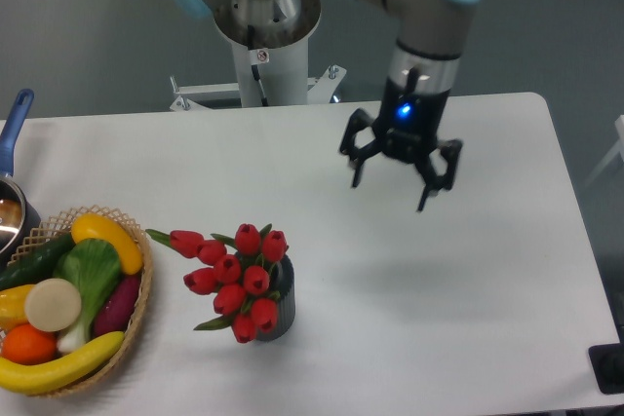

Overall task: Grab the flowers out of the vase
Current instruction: 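Move the open gripper down toward the red tulips in the grey vase, then close the gripper around the tulip stems above the vase rim, then lift the gripped tulip bunch straight up out of the vase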

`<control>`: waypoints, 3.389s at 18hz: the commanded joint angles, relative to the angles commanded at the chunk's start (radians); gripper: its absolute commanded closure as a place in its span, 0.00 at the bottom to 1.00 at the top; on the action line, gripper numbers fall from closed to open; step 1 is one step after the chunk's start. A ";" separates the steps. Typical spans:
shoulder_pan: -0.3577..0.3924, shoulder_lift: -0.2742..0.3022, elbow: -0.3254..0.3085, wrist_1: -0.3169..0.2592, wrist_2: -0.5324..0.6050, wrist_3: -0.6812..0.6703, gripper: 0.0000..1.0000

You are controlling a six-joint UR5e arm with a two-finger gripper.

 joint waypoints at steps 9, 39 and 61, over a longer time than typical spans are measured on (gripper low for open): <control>-0.075 -0.011 -0.028 0.000 -0.115 -0.001 0.00; -0.130 -0.163 -0.015 0.112 -0.296 0.080 0.00; -0.115 -0.147 -0.009 0.110 -0.313 0.032 0.71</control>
